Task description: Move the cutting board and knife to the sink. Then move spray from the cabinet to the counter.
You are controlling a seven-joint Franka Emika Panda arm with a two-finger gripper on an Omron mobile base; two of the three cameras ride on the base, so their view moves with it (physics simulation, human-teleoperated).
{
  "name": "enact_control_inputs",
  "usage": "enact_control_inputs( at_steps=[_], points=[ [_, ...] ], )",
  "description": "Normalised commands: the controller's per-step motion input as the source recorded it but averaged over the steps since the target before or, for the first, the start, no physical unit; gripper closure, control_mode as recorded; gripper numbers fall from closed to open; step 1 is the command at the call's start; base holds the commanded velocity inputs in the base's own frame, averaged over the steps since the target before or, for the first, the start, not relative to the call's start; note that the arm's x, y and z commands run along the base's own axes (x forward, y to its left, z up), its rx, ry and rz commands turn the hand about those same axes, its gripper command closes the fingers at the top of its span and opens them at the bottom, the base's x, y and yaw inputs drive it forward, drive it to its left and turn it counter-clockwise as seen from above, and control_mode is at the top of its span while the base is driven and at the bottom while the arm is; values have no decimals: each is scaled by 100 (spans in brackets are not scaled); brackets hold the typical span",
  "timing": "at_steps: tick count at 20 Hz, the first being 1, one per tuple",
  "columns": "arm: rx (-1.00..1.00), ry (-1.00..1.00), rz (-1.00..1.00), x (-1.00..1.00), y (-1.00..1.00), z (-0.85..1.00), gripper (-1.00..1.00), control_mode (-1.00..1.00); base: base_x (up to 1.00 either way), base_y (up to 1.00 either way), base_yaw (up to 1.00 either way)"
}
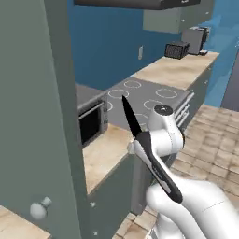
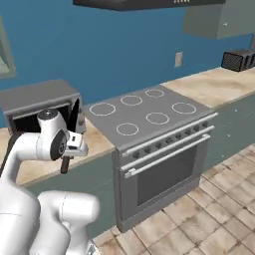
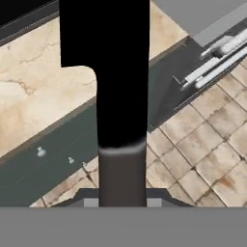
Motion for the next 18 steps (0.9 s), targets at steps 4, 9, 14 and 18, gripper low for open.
enact_control_inputs(
  at_steps=[4,9,14,18],
  points=[
    [0,0,0,0,0,0,100,100,0,0,-96],
    [0,0,0,0,0,0,100,100,0,0,-97],
    [0,0,0,0,0,0,100,100,0,0,-96],
    [0,0,0,0,0,0,100,100,1,0,-97]
  ],
)
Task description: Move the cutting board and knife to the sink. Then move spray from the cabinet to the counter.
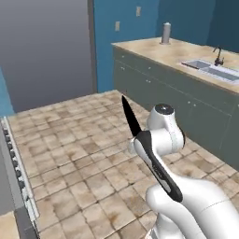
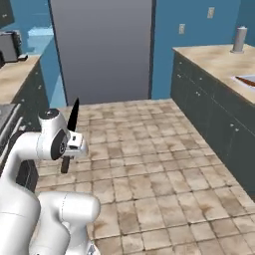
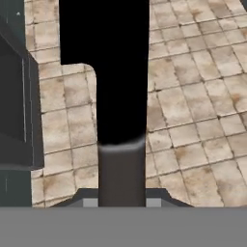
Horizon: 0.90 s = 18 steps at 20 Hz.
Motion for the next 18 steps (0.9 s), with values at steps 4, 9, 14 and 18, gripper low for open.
enact_control_inputs(
  at_steps=[4,9,14,18],
  points=[
    [0,0,0,0,0,0,100,100,14,1,-86],
    [0,0,0,0,0,0,100,100,42,11,-63],
    [0,0,0,0,0,0,100,100,55,19,-54],
    [0,0,0,0,0,0,100,100,62,23,-48]
  ],
)
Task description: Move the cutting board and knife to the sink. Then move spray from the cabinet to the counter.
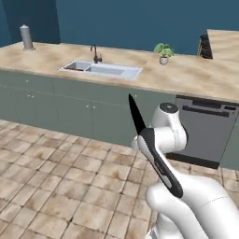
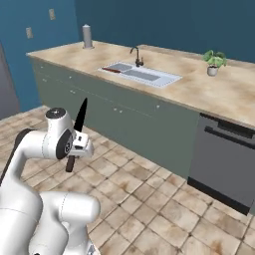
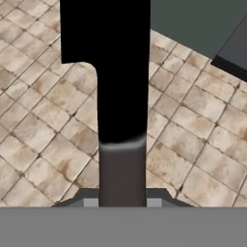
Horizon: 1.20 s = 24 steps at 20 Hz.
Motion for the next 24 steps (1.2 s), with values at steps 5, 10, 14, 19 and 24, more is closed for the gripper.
enact_control_inputs(
  at_steps=[5,10,14,19,24],
  points=[
    [0,0,0,0,0,0,100,100,71,30,-37],
    [0,0,0,0,0,0,100,100,81,38,-24],
    [0,0,0,0,0,0,100,100,83,41,-18],
    [0,0,0,0,0,0,100,100,83,45,-14],
    [0,0,0,0,0,0,100,100,84,48,-9]
  ],
)
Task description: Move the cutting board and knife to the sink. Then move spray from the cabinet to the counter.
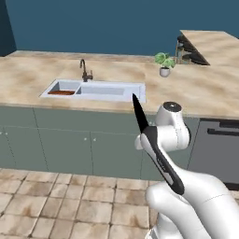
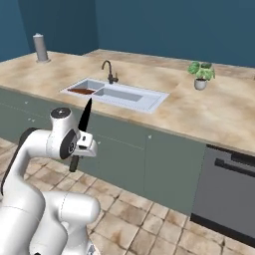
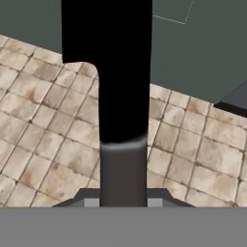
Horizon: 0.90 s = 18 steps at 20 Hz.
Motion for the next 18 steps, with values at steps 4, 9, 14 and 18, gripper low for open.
enact_control_inputs(
  at_steps=[4,9,14,18],
  points=[
    [0,0,0,0,0,0,100,100,84,50,-7],
    [0,0,0,0,0,0,100,100,78,53,-12],
    [0,0,0,0,0,0,100,100,74,58,-12],
    [0,0,0,0,0,0,100,100,67,60,-15]
  ],
)
